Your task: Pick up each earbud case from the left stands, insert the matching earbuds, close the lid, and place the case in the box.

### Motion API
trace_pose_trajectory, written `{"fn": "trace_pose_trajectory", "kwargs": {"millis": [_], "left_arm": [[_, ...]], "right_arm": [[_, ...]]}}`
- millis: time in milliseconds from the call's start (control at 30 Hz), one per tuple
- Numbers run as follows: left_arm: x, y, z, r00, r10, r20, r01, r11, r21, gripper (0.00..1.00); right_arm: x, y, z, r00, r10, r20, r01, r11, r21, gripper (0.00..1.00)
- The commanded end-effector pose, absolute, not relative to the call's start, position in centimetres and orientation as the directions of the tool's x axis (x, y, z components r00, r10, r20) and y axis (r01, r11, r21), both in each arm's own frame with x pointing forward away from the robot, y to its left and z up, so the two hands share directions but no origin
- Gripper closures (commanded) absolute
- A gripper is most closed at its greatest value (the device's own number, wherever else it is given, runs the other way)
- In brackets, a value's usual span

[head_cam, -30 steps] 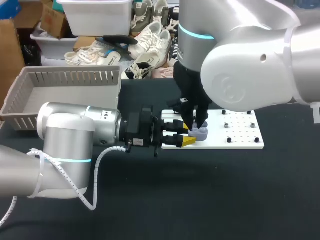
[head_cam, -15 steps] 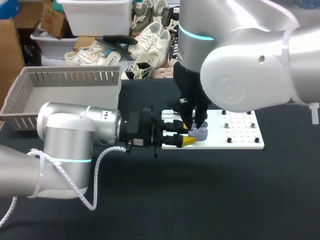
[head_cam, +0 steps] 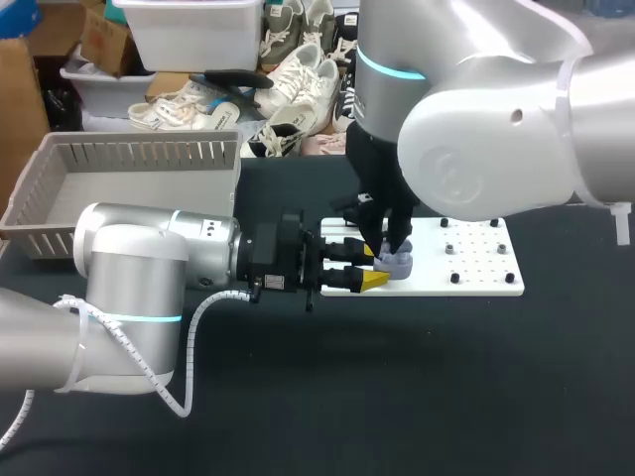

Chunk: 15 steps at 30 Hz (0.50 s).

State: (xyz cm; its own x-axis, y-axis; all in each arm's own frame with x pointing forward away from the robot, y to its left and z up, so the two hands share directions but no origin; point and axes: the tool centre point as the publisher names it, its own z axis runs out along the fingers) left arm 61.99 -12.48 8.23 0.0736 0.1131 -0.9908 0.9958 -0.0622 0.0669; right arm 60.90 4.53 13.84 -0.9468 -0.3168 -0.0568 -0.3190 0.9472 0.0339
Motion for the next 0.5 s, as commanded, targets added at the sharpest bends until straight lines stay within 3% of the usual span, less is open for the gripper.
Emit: {"fn": "trace_pose_trajectory", "kwargs": {"millis": [33, 500], "left_arm": [[61.85, -12.51, 8.19, 0.075, 0.113, -0.991, 0.996, -0.056, 0.069, 1.0], [61.85, -12.51, 8.19, 0.075, 0.113, -0.991, 0.996, -0.056, 0.069, 1.0]], "right_arm": [[60.87, 4.52, 13.63, -0.947, -0.314, -0.062, -0.316, 0.948, 0.035, 1.0], [60.92, 4.38, 13.4, -0.949, -0.31, -0.059, -0.312, 0.949, 0.037, 1.0]]}}
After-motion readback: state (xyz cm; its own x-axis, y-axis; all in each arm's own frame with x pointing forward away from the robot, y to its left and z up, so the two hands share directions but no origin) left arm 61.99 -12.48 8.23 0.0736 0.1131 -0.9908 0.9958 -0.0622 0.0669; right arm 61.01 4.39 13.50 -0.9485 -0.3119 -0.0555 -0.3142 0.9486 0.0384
